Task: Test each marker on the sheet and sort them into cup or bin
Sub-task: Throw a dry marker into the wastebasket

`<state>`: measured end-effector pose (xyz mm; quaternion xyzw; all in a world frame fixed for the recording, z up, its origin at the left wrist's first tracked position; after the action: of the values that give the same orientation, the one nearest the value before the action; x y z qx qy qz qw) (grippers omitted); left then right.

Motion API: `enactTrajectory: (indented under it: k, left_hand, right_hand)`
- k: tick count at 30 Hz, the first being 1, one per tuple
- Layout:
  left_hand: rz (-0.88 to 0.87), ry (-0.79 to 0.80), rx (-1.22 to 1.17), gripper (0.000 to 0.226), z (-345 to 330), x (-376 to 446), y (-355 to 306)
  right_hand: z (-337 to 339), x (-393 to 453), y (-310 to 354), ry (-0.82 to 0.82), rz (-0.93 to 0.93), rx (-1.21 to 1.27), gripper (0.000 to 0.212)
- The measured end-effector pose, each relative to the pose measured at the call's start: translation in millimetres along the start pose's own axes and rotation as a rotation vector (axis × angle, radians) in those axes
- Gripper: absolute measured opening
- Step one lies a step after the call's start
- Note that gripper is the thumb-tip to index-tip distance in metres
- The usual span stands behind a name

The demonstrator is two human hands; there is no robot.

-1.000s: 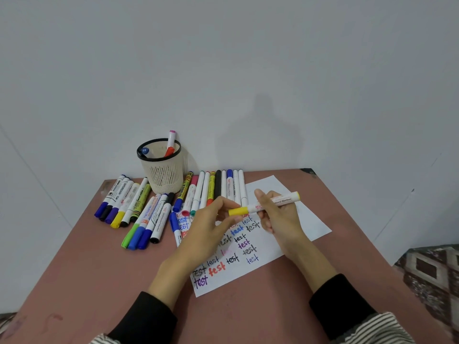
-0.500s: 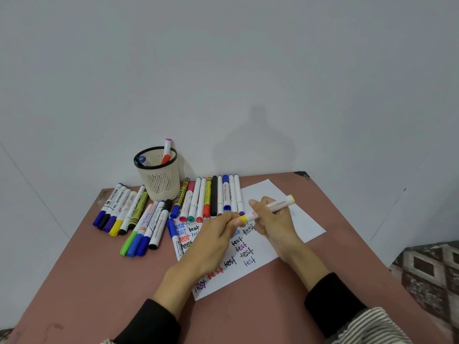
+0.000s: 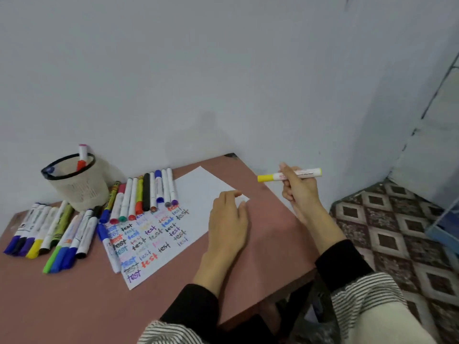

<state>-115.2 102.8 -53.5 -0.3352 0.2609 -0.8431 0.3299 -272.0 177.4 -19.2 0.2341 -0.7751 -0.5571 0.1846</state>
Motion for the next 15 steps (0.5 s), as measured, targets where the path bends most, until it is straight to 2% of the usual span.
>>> enactTrajectory:
  k: [4, 7, 10, 15]
  left_hand:
    - [-0.03, 0.061, 0.165, 0.036, -42.2, -1.3, -34.9]
    - [0.037, 0.21, 0.334, 0.058, -59.3, -2.4, -39.1]
    - [0.049, 0.307, 0.461, 0.07, -66.2, -2.1, -38.1]
    - [0.052, 0.317, 0.511, 0.07, -66.4, -3.0, -39.3]
  right_hand:
    - [89.9, 6.9, -6.6, -0.152, 0.004, -0.162, 0.022]
    - [146.8, 2.7, -34.9, -0.235, -0.059, -0.353, 0.022]
    - [196.3, -9.0, -79.8, -0.232, -0.202, -0.541, 0.02]
    - [241.5, -29.2, -139.8, -0.211, -0.418, -0.732, 0.03]
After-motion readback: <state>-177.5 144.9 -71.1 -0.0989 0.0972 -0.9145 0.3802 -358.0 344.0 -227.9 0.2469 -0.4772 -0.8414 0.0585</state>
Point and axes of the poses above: each hand's wrist, its own x-axis towards the middle knuckle, its own z-axis out of the back of the hand, y = z × x, the point moved 1 cm from there along x, towards the middle knuckle, and after that the axes turned 1 degree about z, right-handed, at the moved point
